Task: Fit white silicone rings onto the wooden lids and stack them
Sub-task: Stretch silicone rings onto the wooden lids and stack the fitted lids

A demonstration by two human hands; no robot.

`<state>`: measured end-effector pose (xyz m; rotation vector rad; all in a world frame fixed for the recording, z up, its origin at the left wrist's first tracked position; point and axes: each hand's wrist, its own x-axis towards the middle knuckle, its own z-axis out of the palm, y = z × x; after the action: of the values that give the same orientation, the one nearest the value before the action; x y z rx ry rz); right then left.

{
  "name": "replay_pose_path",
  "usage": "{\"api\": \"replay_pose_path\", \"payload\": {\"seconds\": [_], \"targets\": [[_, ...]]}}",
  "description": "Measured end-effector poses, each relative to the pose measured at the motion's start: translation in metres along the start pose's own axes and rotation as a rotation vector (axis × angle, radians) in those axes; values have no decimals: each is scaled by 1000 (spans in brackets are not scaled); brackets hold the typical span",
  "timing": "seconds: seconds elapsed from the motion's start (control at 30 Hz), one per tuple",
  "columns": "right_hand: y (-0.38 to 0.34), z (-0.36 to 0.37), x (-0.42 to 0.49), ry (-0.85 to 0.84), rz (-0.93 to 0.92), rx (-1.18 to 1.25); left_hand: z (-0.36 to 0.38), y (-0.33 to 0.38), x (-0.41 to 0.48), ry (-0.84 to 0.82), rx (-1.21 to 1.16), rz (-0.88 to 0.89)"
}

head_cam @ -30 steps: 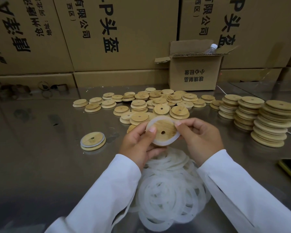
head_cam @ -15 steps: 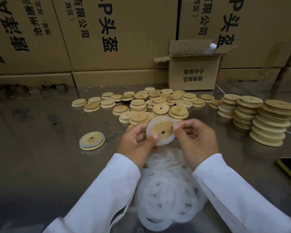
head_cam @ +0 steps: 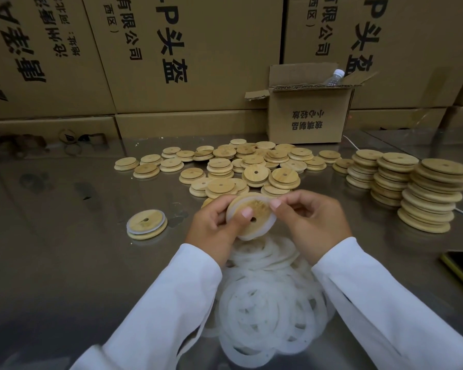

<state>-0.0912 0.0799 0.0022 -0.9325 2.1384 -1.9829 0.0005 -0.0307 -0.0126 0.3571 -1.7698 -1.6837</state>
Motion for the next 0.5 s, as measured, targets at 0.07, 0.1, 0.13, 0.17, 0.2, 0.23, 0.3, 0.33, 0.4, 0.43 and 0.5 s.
{"api": "replay_pose_path", "payload": {"seconds": [0.07, 0.1, 0.13, 0.17, 0.2, 0.23, 0.3, 0.33, 0.4, 0.43, 0.5], "targets": [[-2, -1, 0, -5, -21, 7, 0, 0, 0, 12, -67, -1], [-3, -1, 0, -4, -34, 9, 0, 0, 0, 20, -119, -10], [-4, 0, 0, -2, -47, 8, 0, 0, 0, 25, -172, -21], [-6, 0, 1, 0, -59, 5, 1, 0, 0, 29, -215, -32], [-6, 1, 0, 1, -70, 0, 1, 0, 0, 31, -246, -43], [-7, 2, 0, 2, -81, -4, 1, 0, 0, 33, -268, -50], [-7, 3, -2, 15, -103, -9, 2, 0, -1, 34, -293, -64], [-6, 3, -3, 32, -110, -4, 2, 0, -1, 30, -297, -76], [-4, 4, -5, 65, -113, 16, 3, 0, -2, 26, -285, -100], [-3, 4, -6, 74, -110, 23, 4, -1, -2, 29, -268, -109], [-3, 6, -8, 78, -103, 28, 4, -2, -2, 43, -240, -129]]}}
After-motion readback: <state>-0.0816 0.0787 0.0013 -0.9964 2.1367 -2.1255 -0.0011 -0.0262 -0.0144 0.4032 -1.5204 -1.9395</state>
